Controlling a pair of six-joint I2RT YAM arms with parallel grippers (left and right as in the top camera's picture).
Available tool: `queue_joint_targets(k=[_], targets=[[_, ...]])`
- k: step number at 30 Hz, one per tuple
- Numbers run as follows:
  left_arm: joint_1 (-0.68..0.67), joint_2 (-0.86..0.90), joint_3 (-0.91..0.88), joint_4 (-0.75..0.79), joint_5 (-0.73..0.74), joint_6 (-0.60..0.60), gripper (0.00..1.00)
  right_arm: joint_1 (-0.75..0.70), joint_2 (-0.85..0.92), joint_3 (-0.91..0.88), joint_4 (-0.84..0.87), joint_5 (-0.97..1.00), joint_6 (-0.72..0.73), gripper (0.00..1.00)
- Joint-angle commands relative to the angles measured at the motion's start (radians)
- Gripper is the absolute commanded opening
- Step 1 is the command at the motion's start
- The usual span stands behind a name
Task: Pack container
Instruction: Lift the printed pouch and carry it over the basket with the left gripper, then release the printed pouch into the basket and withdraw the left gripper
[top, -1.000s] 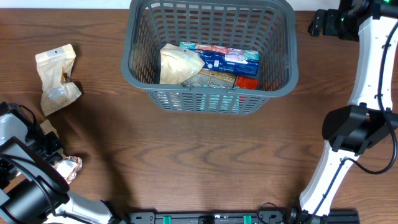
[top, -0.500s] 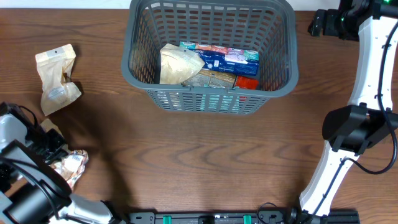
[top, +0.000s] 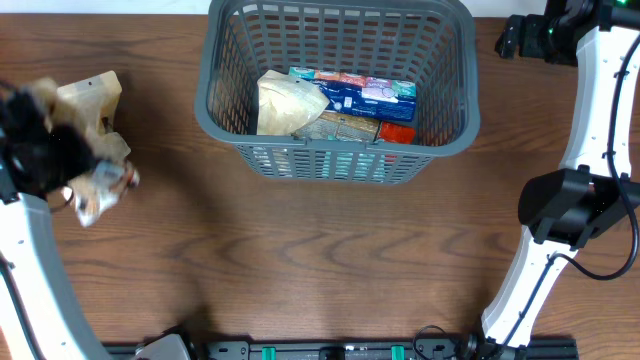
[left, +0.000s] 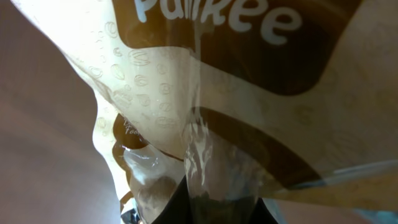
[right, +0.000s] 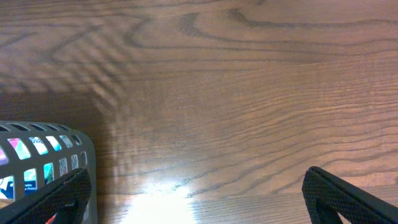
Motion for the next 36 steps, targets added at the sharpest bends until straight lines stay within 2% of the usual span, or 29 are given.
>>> queue_joint_targets(k=[1,4,7,10,15,23,28,36], targets=[[-0.126,0.002,0.143,0.008,0.012,0.013,0.06,0.006,-0.002,-0.005,0.002,-0.008,-0.012,0.99],[-0.249,0.016,0.26,0.061,-0.008,0.019,0.06,0.006,-0.002,-0.005,0.002,-0.008,-0.012,0.99],[-0.367,0.032,0.343,0.138,-0.035,0.105,0.06,0.006,-0.002,-0.005,0.002,-0.008,-0.012,0.99],[-0.485,0.045,0.364,0.252,-0.035,0.267,0.06,0.006,-0.002,-0.005,0.002,-0.008,-0.012,0.99],[-0.623,0.104,0.364,0.349,-0.019,0.531,0.06,0.008,-0.002,-0.005,-0.002,-0.008,-0.012,0.99],[-0.709,0.277,0.364,0.358,0.2,0.973,0.06,0.008,-0.002,-0.005,-0.011,-0.008,-0.012,0.99],[-0.726,0.378,0.363,0.343,0.215,0.994,0.06,0.008,-0.002,-0.005,-0.011,-0.008,-0.012,0.99],[-0.726,0.505,0.362,0.23,0.213,0.997,0.06,0.008,-0.002,-0.005,-0.009,-0.008,-0.011,0.99]])
